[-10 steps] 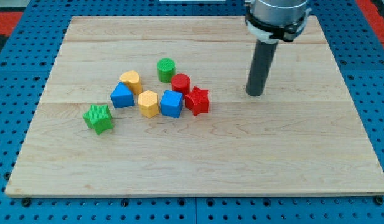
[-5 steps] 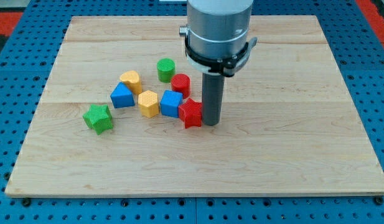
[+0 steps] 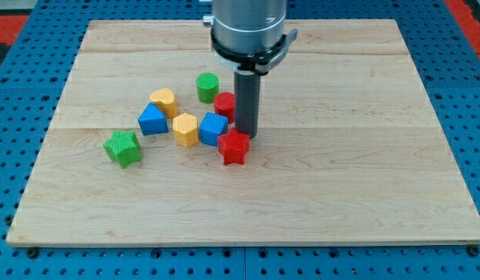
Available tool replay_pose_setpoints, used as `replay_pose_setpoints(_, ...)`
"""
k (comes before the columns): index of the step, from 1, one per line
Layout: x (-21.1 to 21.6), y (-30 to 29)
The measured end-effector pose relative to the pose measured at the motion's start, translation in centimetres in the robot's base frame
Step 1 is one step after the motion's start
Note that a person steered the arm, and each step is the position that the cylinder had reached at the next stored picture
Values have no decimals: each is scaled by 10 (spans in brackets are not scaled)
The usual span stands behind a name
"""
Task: Push the red star to the bottom right of the blue cube
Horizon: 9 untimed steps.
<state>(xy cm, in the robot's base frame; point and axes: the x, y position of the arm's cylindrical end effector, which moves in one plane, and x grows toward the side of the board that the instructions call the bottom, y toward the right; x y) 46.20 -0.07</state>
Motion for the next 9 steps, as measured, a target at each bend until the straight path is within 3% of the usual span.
replay_pose_setpoints(1, 21, -10)
replay_pose_setpoints(2, 45, 26)
replay_pose_setpoints(4, 135, 22)
replay_pose_setpoints(5, 125, -26)
replay_pose_setpoints(7, 76, -26)
replay_pose_setpoints(8, 76, -26)
replay_pose_setpoints(9, 108, 13)
